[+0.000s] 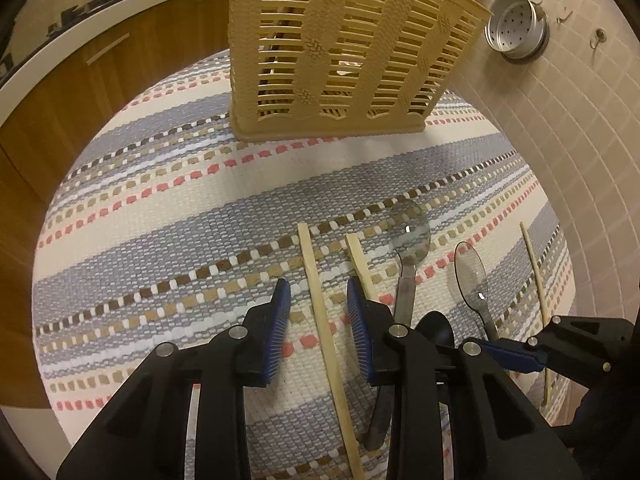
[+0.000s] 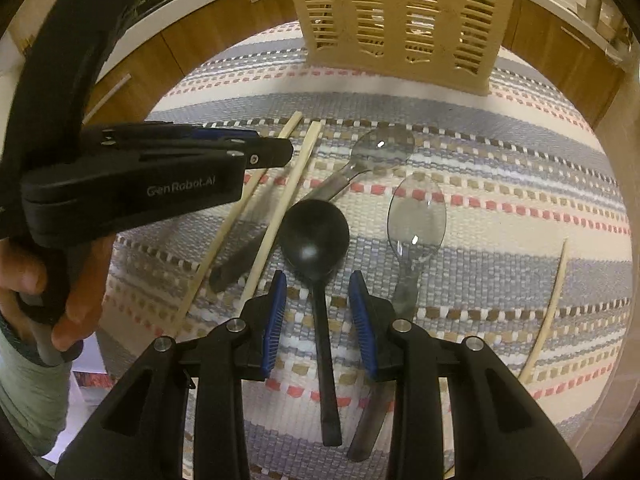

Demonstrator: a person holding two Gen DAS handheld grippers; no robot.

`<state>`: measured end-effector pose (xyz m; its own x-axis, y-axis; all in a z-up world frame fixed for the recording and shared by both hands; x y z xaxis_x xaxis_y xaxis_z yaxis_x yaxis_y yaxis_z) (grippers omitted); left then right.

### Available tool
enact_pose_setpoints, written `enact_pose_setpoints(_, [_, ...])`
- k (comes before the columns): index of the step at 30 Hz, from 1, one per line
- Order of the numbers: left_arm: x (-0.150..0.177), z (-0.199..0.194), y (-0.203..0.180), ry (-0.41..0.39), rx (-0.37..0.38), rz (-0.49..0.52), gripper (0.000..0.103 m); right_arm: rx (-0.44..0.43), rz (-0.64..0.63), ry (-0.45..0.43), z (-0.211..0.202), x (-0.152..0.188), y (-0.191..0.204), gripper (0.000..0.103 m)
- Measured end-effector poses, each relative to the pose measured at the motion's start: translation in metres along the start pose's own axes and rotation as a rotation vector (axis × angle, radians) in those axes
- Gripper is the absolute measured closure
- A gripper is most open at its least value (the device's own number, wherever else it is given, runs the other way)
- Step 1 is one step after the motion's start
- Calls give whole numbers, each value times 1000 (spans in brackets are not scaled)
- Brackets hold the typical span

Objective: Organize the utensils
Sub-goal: 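Grasp another wooden chopstick with the left tool while the right tool grasps the black ladle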

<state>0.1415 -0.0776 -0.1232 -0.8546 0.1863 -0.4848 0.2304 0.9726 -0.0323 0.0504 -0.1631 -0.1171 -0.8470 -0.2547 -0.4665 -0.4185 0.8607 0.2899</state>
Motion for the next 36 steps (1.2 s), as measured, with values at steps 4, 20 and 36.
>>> enact_pose_setpoints(4, [-3, 0, 1, 15, 21, -4, 75, 16, -19, 16, 6, -10, 4, 73])
enact_pose_setpoints(20, [-10, 5, 1, -6, -45, 10, 96, 100, 8, -27, 22, -33, -8, 68])
enact_pose_setpoints(36, [-22, 9, -2, 90, -59, 32, 96, 85, 96, 21, 23, -38, -19, 68])
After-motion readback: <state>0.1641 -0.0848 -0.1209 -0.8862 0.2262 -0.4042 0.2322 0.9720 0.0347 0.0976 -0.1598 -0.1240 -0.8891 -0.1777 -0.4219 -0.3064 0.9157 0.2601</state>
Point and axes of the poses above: each gripper's, at about its wrist camera, not at the fingertips, and z roughly the way its jaws point, y to its left, x to its underside, the point moved 7 cm from there along z, roughly the way its jaws point, and after that the axes turned 8 degrees about -x, right-handed, at the moved point
